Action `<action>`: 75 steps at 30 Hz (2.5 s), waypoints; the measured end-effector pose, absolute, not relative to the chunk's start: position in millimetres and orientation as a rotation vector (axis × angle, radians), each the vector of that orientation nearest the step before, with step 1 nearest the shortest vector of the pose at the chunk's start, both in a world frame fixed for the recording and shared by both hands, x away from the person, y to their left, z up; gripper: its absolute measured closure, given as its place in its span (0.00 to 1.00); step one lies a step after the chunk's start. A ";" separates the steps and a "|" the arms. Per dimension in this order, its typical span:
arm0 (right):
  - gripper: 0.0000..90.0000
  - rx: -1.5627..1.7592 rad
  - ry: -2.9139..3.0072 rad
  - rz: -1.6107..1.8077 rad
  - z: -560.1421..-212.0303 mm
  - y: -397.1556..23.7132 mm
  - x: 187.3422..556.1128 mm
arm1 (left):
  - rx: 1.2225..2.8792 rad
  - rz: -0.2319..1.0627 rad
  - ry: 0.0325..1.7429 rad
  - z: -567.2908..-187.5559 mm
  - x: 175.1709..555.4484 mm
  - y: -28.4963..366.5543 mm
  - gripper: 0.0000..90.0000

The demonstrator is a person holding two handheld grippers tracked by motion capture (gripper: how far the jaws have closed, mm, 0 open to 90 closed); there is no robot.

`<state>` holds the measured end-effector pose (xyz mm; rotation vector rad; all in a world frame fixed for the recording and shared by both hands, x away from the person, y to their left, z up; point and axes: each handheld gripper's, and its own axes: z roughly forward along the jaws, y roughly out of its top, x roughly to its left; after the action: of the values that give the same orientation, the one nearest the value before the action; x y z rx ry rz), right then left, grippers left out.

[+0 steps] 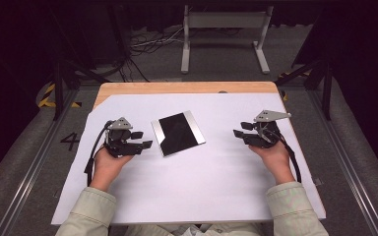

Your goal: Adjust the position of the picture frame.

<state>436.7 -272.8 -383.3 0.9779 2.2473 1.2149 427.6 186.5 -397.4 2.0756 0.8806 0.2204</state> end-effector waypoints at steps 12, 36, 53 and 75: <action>0.60 1.002 2.250 1.209 -380.4 -273.4 435.4 | 2.084 0.142 0.880 -398.5 430.6 174.3 0.59; 0.70 1.058 2.272 1.179 -377.0 -280.7 422.6 | 2.079 0.186 1.029 -424.3 451.0 142.9 0.92; 0.84 1.056 2.331 1.144 -382.1 -278.3 413.1 | 2.084 0.206 1.090 -434.4 465.6 137.5 1.00; 0.82 1.058 2.324 1.154 -381.9 -279.5 412.4 | 2.089 0.092 1.119 -440.9 469.7 138.6 1.00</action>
<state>412.4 -279.5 -381.9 1.0583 2.3243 1.1543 469.7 138.6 -440.9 2.0886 1.1190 0.0919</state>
